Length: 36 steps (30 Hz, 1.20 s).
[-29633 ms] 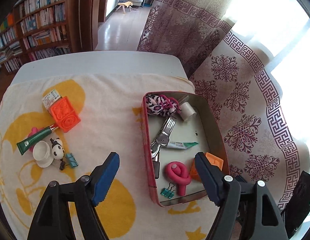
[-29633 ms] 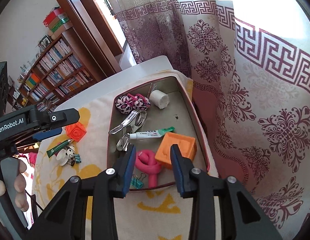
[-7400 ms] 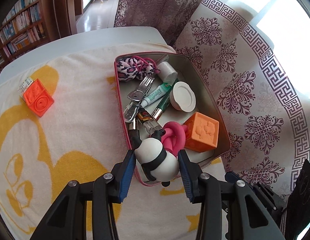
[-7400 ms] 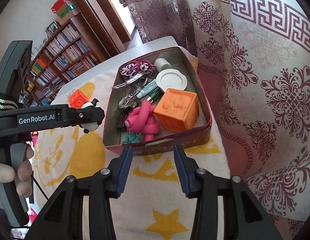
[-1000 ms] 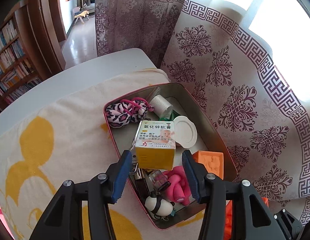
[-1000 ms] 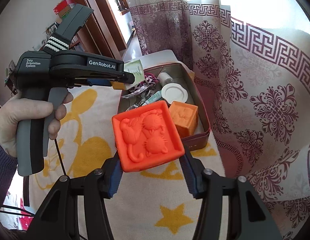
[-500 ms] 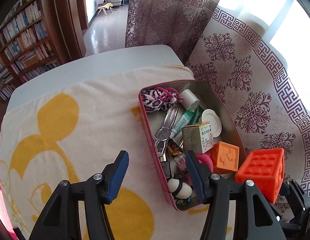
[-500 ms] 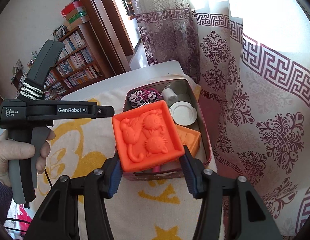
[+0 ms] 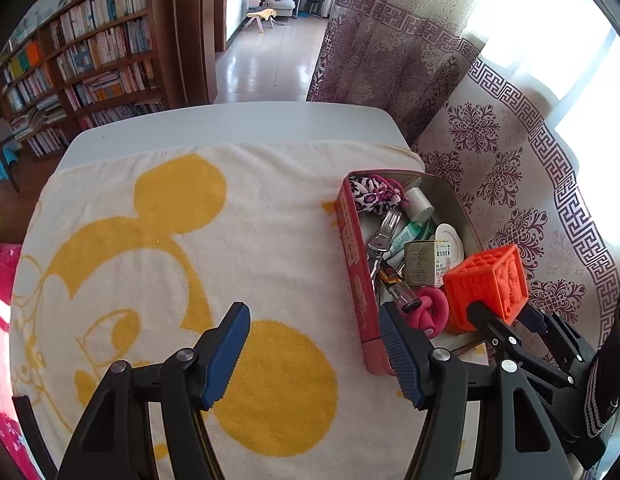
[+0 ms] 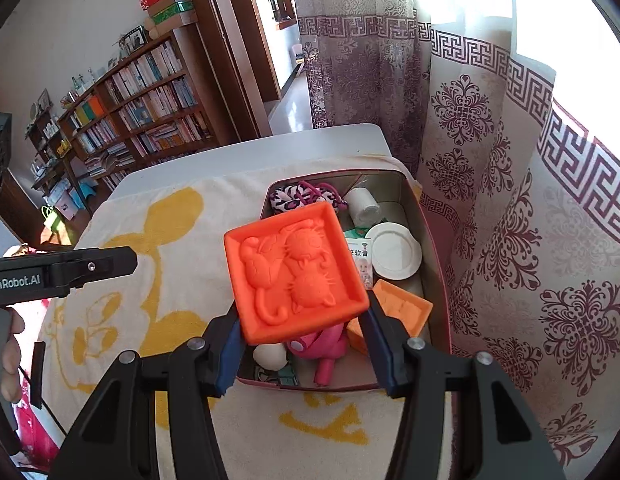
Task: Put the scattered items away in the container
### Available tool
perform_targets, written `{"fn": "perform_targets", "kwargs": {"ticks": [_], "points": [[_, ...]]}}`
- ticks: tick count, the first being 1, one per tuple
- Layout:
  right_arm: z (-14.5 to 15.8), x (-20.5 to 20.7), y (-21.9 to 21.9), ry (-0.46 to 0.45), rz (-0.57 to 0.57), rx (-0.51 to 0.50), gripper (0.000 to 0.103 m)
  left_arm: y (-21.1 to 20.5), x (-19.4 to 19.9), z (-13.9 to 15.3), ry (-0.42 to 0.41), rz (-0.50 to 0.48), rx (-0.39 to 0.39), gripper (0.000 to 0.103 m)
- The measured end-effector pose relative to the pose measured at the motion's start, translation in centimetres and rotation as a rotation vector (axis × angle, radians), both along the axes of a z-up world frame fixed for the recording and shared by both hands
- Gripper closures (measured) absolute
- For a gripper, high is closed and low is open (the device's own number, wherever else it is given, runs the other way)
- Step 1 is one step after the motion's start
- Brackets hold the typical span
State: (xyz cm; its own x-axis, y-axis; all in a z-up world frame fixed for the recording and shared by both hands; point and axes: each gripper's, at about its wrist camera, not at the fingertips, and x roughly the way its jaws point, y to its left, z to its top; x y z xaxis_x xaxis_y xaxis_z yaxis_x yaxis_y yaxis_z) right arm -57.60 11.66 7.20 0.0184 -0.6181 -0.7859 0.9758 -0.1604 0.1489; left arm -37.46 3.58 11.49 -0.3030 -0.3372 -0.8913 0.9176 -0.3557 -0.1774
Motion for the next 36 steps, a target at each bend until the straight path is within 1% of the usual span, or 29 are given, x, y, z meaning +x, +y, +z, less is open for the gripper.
{"fn": "perform_targets", "kwargs": {"ticks": [2,4,6,8,15,21,27,30,36], "points": [[-0.4,-0.3,-0.4,0.023,-0.019,0.023,0.043,0.6,0.2,0.7,-0.004,0.003,-0.019,0.035],[-0.2,-0.7,0.1,0.016,-0.033,0.013,0.039,1.1,0.4,1.5,-0.011,0.007,-0.045,0.035],[0.3,-0.9,1.1,0.018,-0.051,-0.008,0.023,1.6,0.5,2.2,-0.021,0.014,-0.072,0.035],[0.6,-1.1,1.9,0.021,-0.064,-0.019,0.023,2.1,0.5,2.9,-0.033,0.015,-0.1,0.035],[0.6,-1.1,4.3,-0.004,-0.084,0.003,0.023,3.5,-0.4,4.6,-0.074,-0.011,-0.178,0.035],[0.1,-0.8,5.9,-0.017,-0.09,0.023,0.023,4.2,-1.0,5.3,-0.089,-0.036,-0.202,0.035],[-0.6,-0.4,7.1,-0.036,-0.099,0.05,0.023,4.9,-1.1,6.0,-0.117,-0.051,-0.243,0.035],[-0.5,-0.1,7.6,-0.047,-0.099,0.05,0.023,5.1,-1.2,6.3,-0.135,-0.052,-0.265,0.035],[0.0,0.5,8.0,-0.062,-0.103,0.039,0.023,5.6,-1.2,7.1,-0.141,-0.051,-0.292,0.035]]}}
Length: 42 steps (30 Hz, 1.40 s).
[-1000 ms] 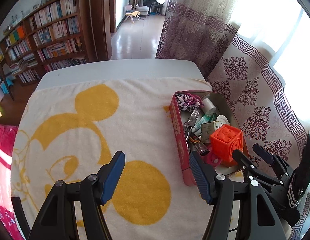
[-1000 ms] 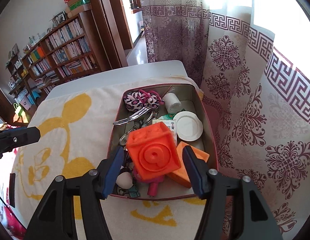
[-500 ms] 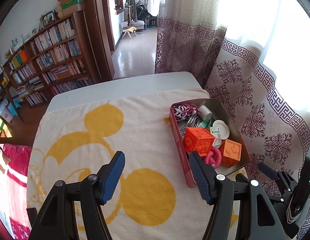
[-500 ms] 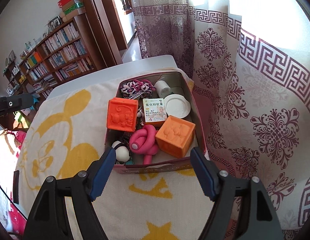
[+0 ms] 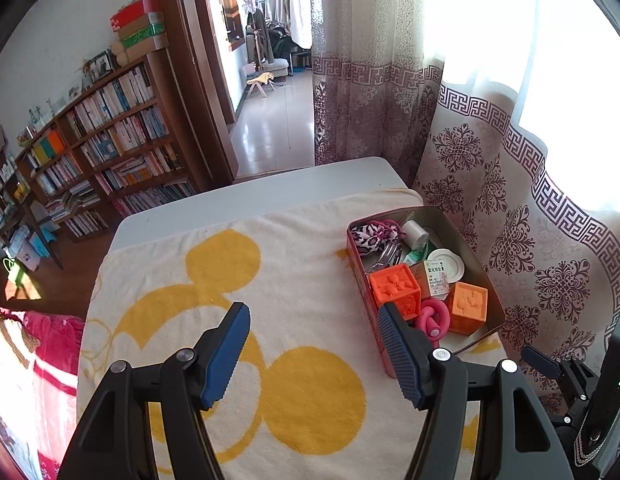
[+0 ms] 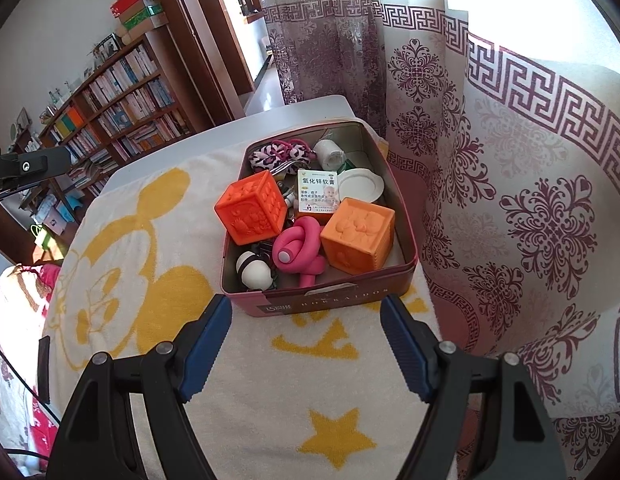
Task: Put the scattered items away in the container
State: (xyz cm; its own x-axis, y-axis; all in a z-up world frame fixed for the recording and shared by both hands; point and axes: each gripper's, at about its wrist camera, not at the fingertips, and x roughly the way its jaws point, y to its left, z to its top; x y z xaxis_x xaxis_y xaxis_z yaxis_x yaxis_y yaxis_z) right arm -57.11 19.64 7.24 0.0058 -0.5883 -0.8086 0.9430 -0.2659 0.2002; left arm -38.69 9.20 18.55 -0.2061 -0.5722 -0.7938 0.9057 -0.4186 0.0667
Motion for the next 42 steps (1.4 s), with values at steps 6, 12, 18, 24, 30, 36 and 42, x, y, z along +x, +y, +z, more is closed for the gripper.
{"fn": "perform_targets", "kwargs": {"ticks": [6,12,18,24,30,36,42], "points": [[0.5,0.4,0.1,-0.001,0.005,-0.01,0.023,0.3,0.2,0.1,0.0,0.006,-0.004,0.035],[1.2,0.6,0.1,-0.002,0.013,-0.025,0.023,0.6,0.3,0.1,-0.007,0.016,-0.003,0.035],[1.9,0.9,-0.1,-0.005,0.023,-0.044,0.022,0.7,0.6,-0.1,-0.02,0.033,-0.006,0.035],[1.8,1.5,-0.4,-0.012,0.039,-0.043,0.022,0.4,1.2,-0.5,-0.036,0.05,0.001,0.019],[2.0,1.6,-0.7,-0.01,0.037,-0.053,0.022,0.2,1.5,-1.0,-0.046,0.053,-0.013,0.016],[1.1,1.6,-0.6,-0.007,0.023,-0.02,0.021,-0.9,2.4,-3.2,0.043,0.064,0.146,0.016],[0.2,1.2,0.1,-0.004,-0.005,0.015,0.021,-0.2,1.0,-4.6,0.065,0.018,0.213,0.016]]}}
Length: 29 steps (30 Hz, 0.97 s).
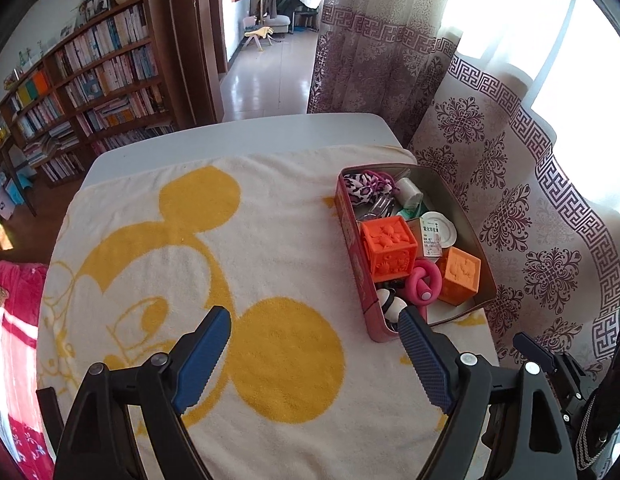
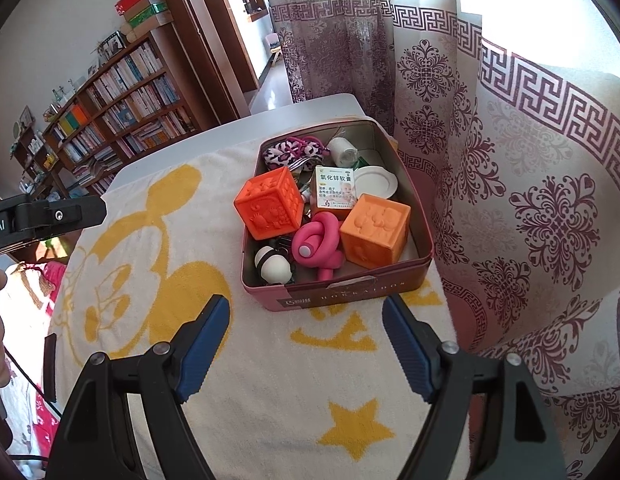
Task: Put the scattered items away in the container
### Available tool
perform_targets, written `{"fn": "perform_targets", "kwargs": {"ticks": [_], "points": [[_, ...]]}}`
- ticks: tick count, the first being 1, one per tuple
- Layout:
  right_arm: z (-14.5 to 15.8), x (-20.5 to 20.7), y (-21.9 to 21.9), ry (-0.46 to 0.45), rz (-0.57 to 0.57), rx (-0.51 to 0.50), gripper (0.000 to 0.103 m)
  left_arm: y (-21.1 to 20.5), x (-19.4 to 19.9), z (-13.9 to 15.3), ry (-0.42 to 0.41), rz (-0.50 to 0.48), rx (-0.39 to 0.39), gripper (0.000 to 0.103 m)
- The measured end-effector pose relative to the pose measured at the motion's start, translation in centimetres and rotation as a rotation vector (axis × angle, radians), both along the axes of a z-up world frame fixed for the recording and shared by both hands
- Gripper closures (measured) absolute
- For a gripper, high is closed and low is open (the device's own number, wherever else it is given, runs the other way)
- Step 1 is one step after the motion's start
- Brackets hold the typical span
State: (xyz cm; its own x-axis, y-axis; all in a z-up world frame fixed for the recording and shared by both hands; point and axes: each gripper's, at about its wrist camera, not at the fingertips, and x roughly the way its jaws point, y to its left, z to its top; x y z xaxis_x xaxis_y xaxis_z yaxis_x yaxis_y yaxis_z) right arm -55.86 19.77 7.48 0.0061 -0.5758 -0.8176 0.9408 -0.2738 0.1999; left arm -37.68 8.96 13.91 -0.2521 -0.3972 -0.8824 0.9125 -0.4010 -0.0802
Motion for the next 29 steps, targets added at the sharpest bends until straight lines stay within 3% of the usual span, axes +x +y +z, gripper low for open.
{"fn": "perform_targets", "kwargs": {"ticks": [6,11,14,16,20,29], "points": [[0.1,-1.4,0.9,0.005,-0.058,0.01,0.02,1.3,-2.5,1.6,-0.022,-0.048,-0.053,0.016],[0.2,-2.3,1.8,0.006,-0.089,0.012,0.02,2.6,-3.7,4.8,0.049,-0.092,-0.142,0.016],[0.2,-2.8,2.2,0.004,-0.1,0.012,0.02,2.6,-4.5,5.4,0.11,-0.114,-0.103,0.015],[0.2,-3.0,2.4,0.004,-0.105,0.011,0.02,2.5,-5.1,5.2,0.137,-0.124,-0.063,0.0],[0.2,-3.5,3.1,0.014,-0.119,0.007,0.02,2.8,-5.9,5.0,0.171,-0.142,-0.027,0.0],[-0.5,-4.7,4.2,0.018,-0.149,0.018,0.02,3.5,-7.4,4.2,0.097,-0.16,-0.068,0.0]]}}
